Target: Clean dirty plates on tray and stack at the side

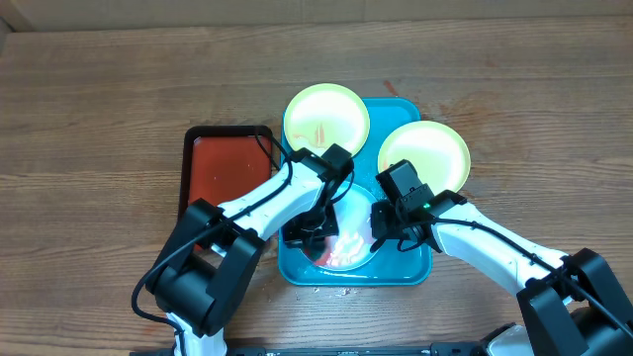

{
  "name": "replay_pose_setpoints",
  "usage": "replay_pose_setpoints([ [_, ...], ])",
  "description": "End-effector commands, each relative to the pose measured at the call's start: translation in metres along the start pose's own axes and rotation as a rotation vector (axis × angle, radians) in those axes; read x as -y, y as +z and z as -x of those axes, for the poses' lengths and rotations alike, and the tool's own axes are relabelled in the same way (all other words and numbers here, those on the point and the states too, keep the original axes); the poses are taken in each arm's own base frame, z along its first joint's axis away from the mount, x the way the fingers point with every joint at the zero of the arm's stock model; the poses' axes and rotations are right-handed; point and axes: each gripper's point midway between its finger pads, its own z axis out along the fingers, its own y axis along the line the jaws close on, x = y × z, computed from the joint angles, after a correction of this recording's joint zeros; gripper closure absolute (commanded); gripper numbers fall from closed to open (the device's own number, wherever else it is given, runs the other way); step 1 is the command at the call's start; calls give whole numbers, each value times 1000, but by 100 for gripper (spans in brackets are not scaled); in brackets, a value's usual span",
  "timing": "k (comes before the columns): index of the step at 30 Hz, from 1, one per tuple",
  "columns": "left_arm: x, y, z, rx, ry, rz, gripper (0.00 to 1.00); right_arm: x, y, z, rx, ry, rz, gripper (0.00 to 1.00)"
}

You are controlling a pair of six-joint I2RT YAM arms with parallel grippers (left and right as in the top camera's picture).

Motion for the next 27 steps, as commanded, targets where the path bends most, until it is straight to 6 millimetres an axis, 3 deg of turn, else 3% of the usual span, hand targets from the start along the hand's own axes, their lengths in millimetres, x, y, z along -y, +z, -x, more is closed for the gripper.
replay_pose_setpoints([
  [1,-38,0,23,128,-29,193,96,3,-1,3,18,-3,-16,96],
  [7,-33,-26,25,154,-67,75,96,3,-1,3,17,-3,-16,96],
  [11,-18,-67,23,196,-31,-134,95,3,-1,3,15,-3,-18,96],
  [15,-30,-100,20,250,-32,-217,96,3,-1,2,13,-4,-19,96],
  [19,-71,-124,21,303,-82,-214,96,5,-1,2,15,-3,-28,96],
  [23,-133,-142,26,363,-208,-175,96,5,-3,3,10,-3,-35,96],
  [27,-189,-155,28,412,-348,-180,96,-1,-20,13,-11,-51,-49,96],
])
